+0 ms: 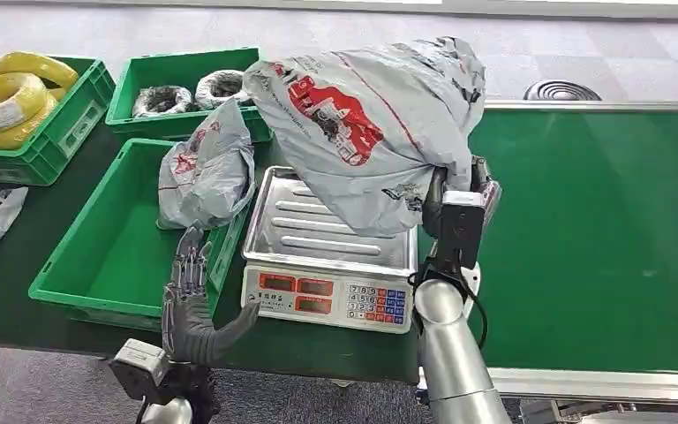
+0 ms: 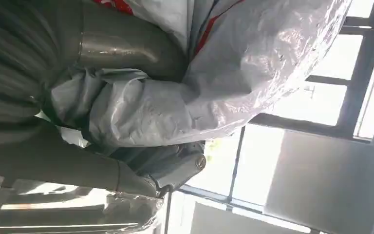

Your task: Moved the parcel from conveyor to table for the left to box.

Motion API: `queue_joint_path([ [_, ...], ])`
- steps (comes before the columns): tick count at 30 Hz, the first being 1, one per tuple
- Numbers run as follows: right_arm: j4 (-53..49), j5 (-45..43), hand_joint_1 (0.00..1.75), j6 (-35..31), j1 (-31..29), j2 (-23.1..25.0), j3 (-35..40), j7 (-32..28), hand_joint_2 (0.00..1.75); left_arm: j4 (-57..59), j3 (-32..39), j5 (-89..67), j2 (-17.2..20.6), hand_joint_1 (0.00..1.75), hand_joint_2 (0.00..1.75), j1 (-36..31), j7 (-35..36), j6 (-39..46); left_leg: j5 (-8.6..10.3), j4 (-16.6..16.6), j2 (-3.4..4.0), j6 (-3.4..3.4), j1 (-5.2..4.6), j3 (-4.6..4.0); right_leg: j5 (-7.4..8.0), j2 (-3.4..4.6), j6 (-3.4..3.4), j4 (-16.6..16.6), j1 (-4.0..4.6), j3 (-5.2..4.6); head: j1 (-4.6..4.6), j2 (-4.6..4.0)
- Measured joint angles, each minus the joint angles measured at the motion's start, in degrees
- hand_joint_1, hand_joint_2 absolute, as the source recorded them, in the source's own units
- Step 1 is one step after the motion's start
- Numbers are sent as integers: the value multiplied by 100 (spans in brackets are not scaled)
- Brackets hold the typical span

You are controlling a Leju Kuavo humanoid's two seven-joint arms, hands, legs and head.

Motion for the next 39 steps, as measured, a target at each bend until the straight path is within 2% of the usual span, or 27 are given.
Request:
queue_joint_path([
  [12,979,-103,148,0,-213,-52,-22,52,175,142,-98,72,2,0,175,-164,0,17,0,0,-1,0,0,-1,0,0,0,0,0,-1,0,0],
  [20,1796,22,147,-4,-119,-11,-245,-182,175,155,-101,118,2,0,175,-199,0,20,0,0,-2,0,0,-4,0,-1,0,0,0,-5,0,0],
  [28,2144,44,148,-7,-109,33,-426,-293,175,155,-100,118,2,0,175,-203,31,15,0,0,-2,0,0,-4,0,-1,0,0,0,-6,0,0],
  [29,2163,44,89,-7,-109,39,-437,-295,175,155,-101,118,2,0,175,-204,31,15,0,0,-2,0,0,-4,0,-1,0,0,0,-6,0,0],
  [30,2181,44,0,-7,-110,46,-448,-295,175,155,-101,118,2,0,175,-205,31,15,0,0,-1,0,0,-4,0,-1,0,0,0,-6,0,0],
  [33,2257,-37,0,20,-111,57,-459,-302,175,155,-101,118,2,0,175,-207,31,13,0,0,-1,0,0,-4,0,-1,0,0,0,-5,0,0],
  [39,2265,-616,0,118,-83,63,-429,-745,175,164,-96,101,0,0,175,-215,39,-15,0,0,-2,0,0,-4,0,-1,0,0,0,-6,0,0],
])
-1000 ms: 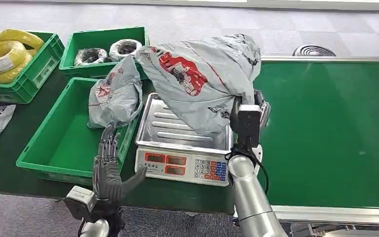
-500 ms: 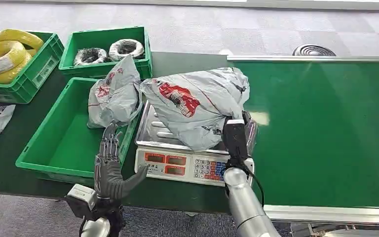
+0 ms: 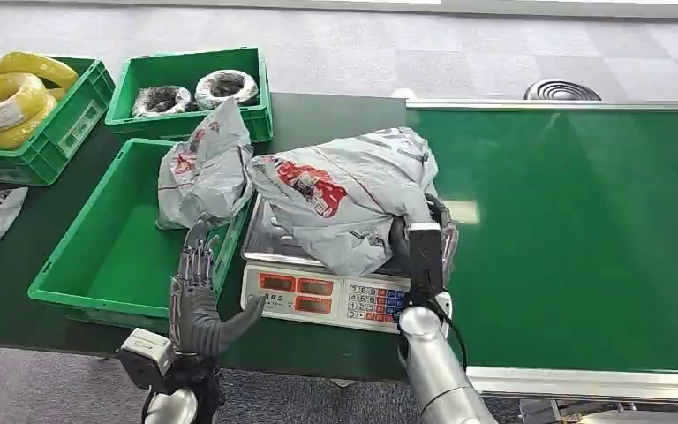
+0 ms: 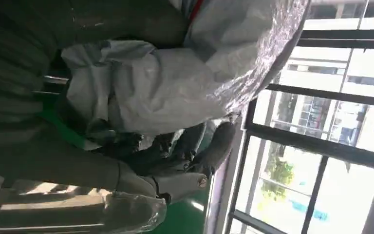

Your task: Moved the parcel from conveyor to table for the left to box.

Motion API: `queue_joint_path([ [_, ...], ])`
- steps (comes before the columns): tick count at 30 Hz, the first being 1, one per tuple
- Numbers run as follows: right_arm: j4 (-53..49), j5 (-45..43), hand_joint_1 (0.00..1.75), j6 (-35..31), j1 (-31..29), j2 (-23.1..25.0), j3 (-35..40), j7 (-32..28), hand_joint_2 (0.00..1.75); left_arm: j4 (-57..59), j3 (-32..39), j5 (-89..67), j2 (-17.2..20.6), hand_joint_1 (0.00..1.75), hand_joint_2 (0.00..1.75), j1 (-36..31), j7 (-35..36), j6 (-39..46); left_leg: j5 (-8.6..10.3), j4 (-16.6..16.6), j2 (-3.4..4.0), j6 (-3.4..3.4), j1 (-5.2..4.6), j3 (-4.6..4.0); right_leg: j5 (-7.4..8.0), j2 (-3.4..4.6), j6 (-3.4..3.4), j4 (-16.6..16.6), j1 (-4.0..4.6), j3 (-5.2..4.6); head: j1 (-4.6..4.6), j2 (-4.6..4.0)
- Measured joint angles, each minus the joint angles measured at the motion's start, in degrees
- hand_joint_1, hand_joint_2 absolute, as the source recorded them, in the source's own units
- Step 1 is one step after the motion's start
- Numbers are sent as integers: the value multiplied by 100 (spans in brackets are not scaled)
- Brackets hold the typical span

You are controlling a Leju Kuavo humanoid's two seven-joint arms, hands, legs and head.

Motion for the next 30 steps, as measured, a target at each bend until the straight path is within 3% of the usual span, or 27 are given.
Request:
queue_joint_path([
  [15,-2504,-42,0,-48,676,-269,542,345,175,83,0,20,28,0,175,9,-28,44,0,0,-2,0,0,-3,0,-1,0,-1,0,-3,0,0],
  [24,-3872,236,0,-122,1127,-385,597,126,175,83,0,20,57,0,175,59,-35,59,0,0,-5,0,0,-6,0,-2,0,0,0,-7,-2,0],
  [30,-4677,1053,0,-122,1438,-125,298,-203,175,55,4,-79,74,0,175,54,-35,275,0,0,-7,-1,0,-7,0,-9,0,1,0,-6,0,0],
])
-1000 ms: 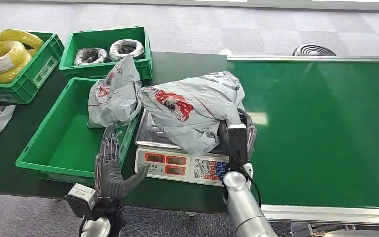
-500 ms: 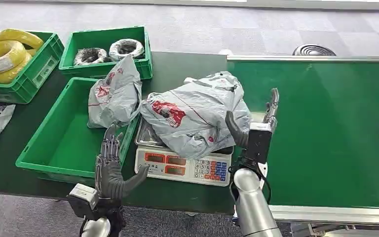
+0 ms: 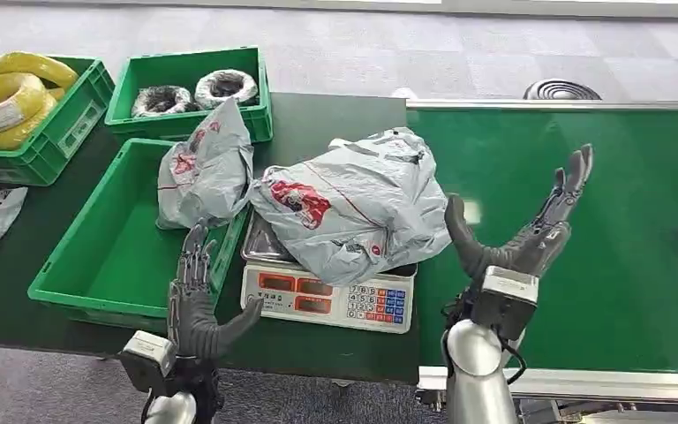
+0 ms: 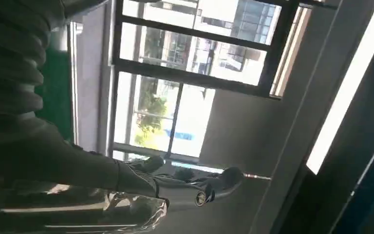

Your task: Moved the parcel from conveyor to table for the left to box.

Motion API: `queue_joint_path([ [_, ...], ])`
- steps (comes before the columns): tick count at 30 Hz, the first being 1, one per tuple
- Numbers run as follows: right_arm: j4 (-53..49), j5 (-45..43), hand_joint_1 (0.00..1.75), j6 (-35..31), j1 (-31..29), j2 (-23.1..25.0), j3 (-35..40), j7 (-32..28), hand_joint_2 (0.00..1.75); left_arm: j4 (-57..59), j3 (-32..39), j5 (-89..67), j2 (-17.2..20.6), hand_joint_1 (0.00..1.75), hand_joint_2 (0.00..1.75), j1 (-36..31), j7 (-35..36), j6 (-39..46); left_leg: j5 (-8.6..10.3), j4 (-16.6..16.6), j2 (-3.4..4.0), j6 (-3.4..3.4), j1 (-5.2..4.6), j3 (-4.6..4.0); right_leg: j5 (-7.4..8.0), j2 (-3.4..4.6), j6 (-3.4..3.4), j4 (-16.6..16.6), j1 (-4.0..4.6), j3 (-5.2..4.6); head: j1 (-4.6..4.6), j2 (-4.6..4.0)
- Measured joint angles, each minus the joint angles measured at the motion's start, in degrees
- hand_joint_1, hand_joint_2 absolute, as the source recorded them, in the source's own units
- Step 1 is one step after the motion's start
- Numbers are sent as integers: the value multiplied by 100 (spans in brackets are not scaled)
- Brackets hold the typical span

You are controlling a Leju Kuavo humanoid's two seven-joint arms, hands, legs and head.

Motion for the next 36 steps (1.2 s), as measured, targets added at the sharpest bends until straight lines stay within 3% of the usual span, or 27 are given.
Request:
queue_joint_path([
  [10,-689,-249,0,0,703,214,-17,-134,175,-317,94,-1257,57,0,175,-378,210,424,1,0,-1,0,0,-1,0,-1,0,0,0,1,0,0],
  [19,-694,-330,0,2,848,223,120,-125,175,-153,0,-1846,52,0,175,-764,413,512,1,0,0,0,0,0,0,0,-1,0,-1,-2,0,0],
  [26,-768,-424,0,2,912,223,350,-153,175,849,-494,-3331,-136,0,175,-1588,1056,875,3,1,-1,1,0,0,2,-1,0,0,-2,0,0,0],
  [36,-849,-455,0,4,878,225,455,-153,175,2414,-1099,-4270,-435,0,175,-2313,1371,1152,2,3,-3,1,-1,-3,2,-3,0,0,-1,-3,-2,0],
])
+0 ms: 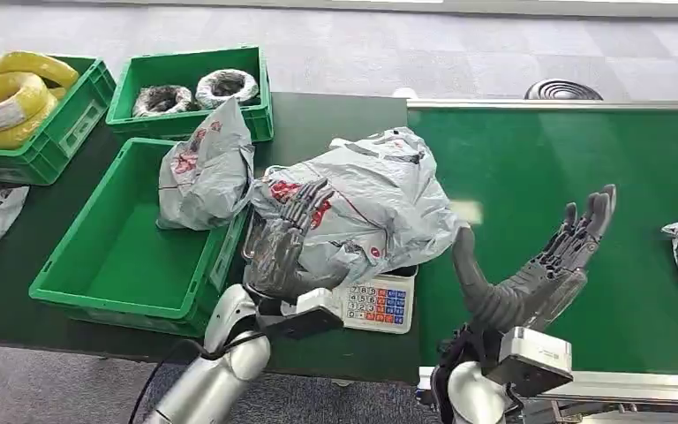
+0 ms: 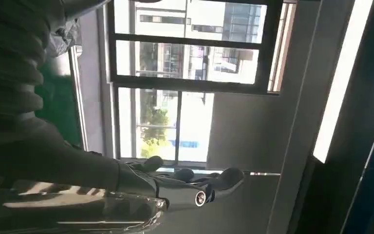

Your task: Moved the parcel from conveyor to table for the left to box.

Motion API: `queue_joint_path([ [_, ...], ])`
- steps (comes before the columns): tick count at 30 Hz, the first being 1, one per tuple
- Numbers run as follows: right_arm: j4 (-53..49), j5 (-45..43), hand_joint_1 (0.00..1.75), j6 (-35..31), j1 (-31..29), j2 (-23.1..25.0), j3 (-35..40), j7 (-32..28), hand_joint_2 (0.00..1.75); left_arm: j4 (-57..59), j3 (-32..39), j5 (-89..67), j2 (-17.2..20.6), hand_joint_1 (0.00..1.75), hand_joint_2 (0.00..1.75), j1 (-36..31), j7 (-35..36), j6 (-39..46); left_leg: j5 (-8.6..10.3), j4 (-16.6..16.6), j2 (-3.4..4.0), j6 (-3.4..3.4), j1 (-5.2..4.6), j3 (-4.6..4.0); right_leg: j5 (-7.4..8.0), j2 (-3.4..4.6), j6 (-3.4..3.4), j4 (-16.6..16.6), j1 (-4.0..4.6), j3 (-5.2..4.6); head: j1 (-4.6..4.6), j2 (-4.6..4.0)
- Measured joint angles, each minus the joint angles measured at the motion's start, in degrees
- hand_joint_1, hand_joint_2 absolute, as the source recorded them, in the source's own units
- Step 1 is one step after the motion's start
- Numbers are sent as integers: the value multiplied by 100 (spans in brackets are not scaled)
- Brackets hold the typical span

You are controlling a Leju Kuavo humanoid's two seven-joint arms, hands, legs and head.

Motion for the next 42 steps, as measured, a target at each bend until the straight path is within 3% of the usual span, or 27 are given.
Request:
queue_joint_path([
  [6,0,-2,0,0,-49,24,42,11,175,1513,-407,-315,-413,0,175,-485,-7,420,0,0,0,0,0,0,1,1,0,0,-1,3,2,-2],
  [16,13,-72,0,0,-113,26,179,68,175,3150,-997,-825,-653,0,175,-653,429,921,-1,0,1,0,0,-1,0,1,0,0,1,1,2,0],
  [17,22,-85,0,0,-114,26,201,70,175,3289,-1045,-864,-664,44,175,-647,459,960,-1,-1,1,0,0,-1,0,0,0,0,1,1,0,0],
  [18,28,-100,0,0,-113,26,225,70,175,3406,-1087,-870,-668,44,175,-632,481,978,-1,-1,1,0,0,-1,0,0,0,1,1,1,0,0],
  [19,37,-122,0,0,-113,24,243,70,175,3493,-1111,-873,-673,138,175,-616,501,989,-1,-1,1,0,0,-1,0,0,0,1,1,1,0,0],
  [20,44,-136,0,0,-114,24,256,70,175,3586,-1139,-877,-677,159,175,-604,518,999,0,-1,1,0,0,-1,0,0,0,1,1,1,2,0],
  [42,162,-170,0,0,-145,24,363,87,175,3999,-1170,-864,-697,166,175,-572,450,1093,0,-1,0,0,0,2,0,0,0,1,0,6,0,0],
])
